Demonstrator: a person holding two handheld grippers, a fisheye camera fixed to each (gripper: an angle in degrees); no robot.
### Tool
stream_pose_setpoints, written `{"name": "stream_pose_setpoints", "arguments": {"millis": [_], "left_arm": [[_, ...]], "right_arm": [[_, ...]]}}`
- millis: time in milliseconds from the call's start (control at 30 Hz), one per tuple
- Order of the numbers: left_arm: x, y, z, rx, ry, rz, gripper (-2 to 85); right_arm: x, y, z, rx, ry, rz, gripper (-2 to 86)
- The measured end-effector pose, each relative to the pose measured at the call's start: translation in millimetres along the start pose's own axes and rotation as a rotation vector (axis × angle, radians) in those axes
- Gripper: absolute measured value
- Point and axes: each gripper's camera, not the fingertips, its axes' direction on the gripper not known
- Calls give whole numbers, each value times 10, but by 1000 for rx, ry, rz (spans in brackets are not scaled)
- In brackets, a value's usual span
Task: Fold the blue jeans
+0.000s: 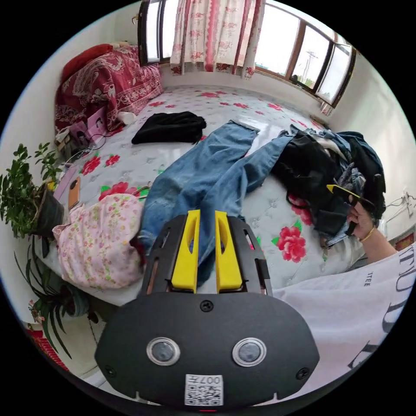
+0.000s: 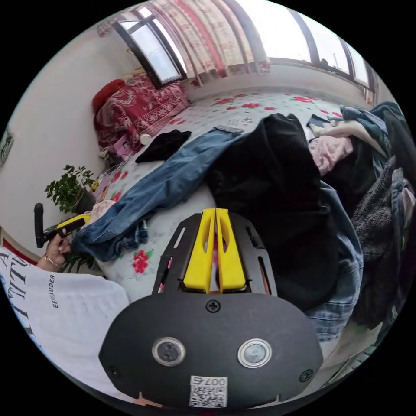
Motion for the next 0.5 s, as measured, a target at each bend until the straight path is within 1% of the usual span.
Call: {"name": "stream_pose_setpoints", "arguments": {"millis": [33, 67, 133, 167, 200, 300, 333, 400, 467, 500], "left_arm": [[386, -256, 220, -15, 63, 58, 77], [587, -387, 349, -21, 93, 90, 78], [1390, -904, 988, -34, 154, 222, 82], [1580, -1033, 1168, -37, 154, 247, 82], [1942, -1287, 1529, -38, 146, 297, 80], [2726, -1880, 2391, -69, 111, 409, 79], [2978, -2071, 2702, -95, 102, 440, 80], [3269, -2309, 3025, -109, 94, 424, 80], [3587, -2433, 3159, -86, 173, 471, 79], [3858, -2463, 3221, -61, 221, 537, 77]], "right_arm": [[99, -30, 53, -16, 13, -9, -3], [279, -90, 192, -58, 33, -27, -3], [488, -154, 446, -126, 53, -55, -3], [598, -163, 630, -177, 45, -78, -3], [675, -142, 781, -226, 36, -110, -3], [755, -97, 728, -190, 10, -248, -2], [758, -92, 705, -188, 41, -292, -2], [869, -61, 621, -176, 208, -458, -2], [1133, -133, 545, -209, 286, -476, -2], [1353, -191, 458, -228, 332, -447, -2]]}}
